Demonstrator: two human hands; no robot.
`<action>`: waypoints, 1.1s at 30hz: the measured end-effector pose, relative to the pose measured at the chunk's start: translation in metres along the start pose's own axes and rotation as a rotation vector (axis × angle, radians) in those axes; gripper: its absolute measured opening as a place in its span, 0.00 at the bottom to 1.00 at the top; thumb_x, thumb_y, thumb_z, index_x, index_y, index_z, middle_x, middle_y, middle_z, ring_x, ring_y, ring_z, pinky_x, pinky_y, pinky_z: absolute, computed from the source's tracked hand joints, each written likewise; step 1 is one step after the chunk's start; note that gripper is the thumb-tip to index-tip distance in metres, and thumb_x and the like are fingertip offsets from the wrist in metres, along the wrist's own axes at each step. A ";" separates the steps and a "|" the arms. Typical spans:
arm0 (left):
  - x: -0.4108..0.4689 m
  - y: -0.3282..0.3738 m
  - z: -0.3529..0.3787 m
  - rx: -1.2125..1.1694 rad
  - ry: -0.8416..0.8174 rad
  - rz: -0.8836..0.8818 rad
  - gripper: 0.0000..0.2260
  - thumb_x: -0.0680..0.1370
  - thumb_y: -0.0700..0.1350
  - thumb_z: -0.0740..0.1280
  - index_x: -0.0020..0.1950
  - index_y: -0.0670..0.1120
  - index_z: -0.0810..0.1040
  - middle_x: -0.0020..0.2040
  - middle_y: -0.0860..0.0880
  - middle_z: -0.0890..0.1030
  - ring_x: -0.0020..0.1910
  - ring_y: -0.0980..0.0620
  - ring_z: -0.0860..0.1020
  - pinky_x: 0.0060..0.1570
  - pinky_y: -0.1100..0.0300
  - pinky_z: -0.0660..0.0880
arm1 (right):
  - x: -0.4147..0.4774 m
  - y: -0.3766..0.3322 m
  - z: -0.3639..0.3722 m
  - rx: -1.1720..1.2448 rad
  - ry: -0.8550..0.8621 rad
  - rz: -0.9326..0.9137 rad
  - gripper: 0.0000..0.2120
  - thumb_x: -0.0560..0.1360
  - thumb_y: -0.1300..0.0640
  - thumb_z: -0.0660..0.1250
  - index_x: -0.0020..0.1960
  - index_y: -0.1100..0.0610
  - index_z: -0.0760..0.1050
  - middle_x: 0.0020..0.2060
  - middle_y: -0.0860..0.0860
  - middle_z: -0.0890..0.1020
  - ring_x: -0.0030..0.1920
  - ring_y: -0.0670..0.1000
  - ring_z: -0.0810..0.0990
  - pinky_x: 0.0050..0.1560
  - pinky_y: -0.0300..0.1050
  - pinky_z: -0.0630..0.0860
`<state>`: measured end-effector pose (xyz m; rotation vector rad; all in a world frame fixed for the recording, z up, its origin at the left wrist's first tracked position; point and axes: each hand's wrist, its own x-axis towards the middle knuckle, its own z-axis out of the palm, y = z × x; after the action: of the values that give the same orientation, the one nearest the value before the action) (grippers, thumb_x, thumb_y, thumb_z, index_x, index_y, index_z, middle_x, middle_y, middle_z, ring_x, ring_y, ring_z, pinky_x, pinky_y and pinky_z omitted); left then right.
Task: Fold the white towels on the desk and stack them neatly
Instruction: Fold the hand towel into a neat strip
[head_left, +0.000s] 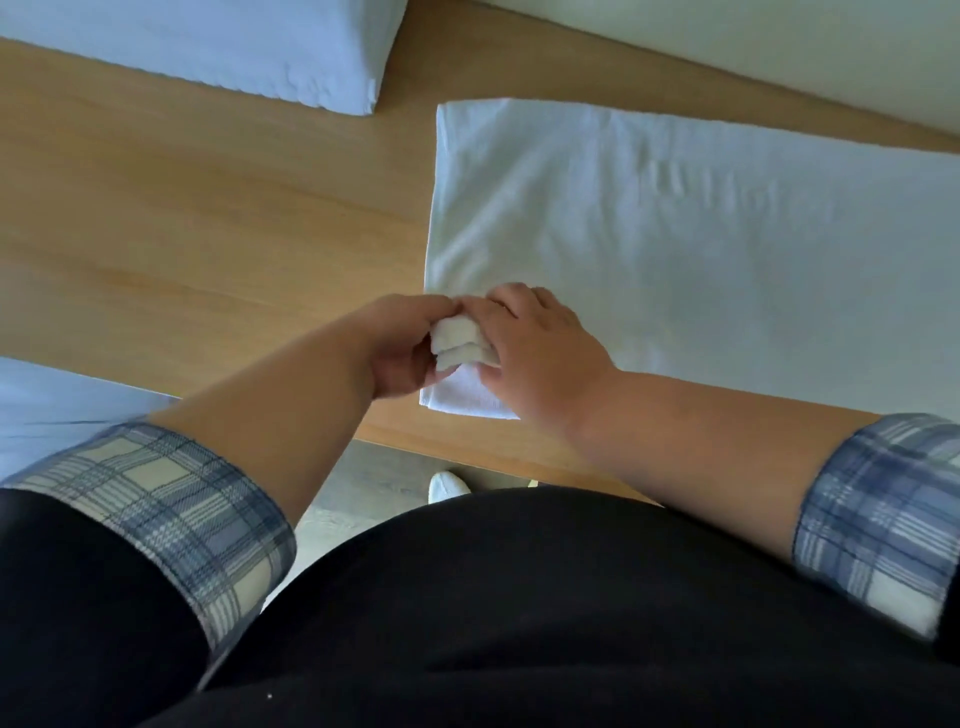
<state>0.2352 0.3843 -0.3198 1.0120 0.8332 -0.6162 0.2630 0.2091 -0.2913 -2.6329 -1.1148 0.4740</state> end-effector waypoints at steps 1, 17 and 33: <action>-0.002 -0.003 -0.001 -0.021 -0.037 -0.012 0.10 0.82 0.44 0.62 0.58 0.42 0.80 0.48 0.44 0.83 0.43 0.49 0.82 0.46 0.54 0.80 | 0.002 -0.001 -0.005 0.063 0.016 0.012 0.26 0.75 0.55 0.66 0.73 0.48 0.70 0.61 0.52 0.72 0.60 0.56 0.72 0.60 0.50 0.71; 0.088 0.147 0.016 -0.106 0.185 0.385 0.18 0.80 0.35 0.63 0.70 0.47 0.73 0.55 0.43 0.82 0.45 0.45 0.84 0.37 0.50 0.82 | 0.035 0.009 0.026 0.181 -0.284 -0.149 0.22 0.82 0.55 0.58 0.74 0.44 0.66 0.47 0.43 0.70 0.51 0.47 0.72 0.56 0.46 0.71; 0.098 0.158 0.016 0.466 0.431 0.448 0.37 0.72 0.37 0.64 0.77 0.62 0.59 0.51 0.50 0.71 0.47 0.49 0.77 0.38 0.58 0.80 | 0.014 0.001 0.011 0.035 -0.415 -0.272 0.19 0.76 0.53 0.55 0.63 0.47 0.75 0.41 0.44 0.78 0.40 0.50 0.79 0.39 0.46 0.75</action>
<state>0.4167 0.4276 -0.3213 1.7395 0.8102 -0.2028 0.2680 0.2197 -0.3044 -2.3581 -1.5394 0.9976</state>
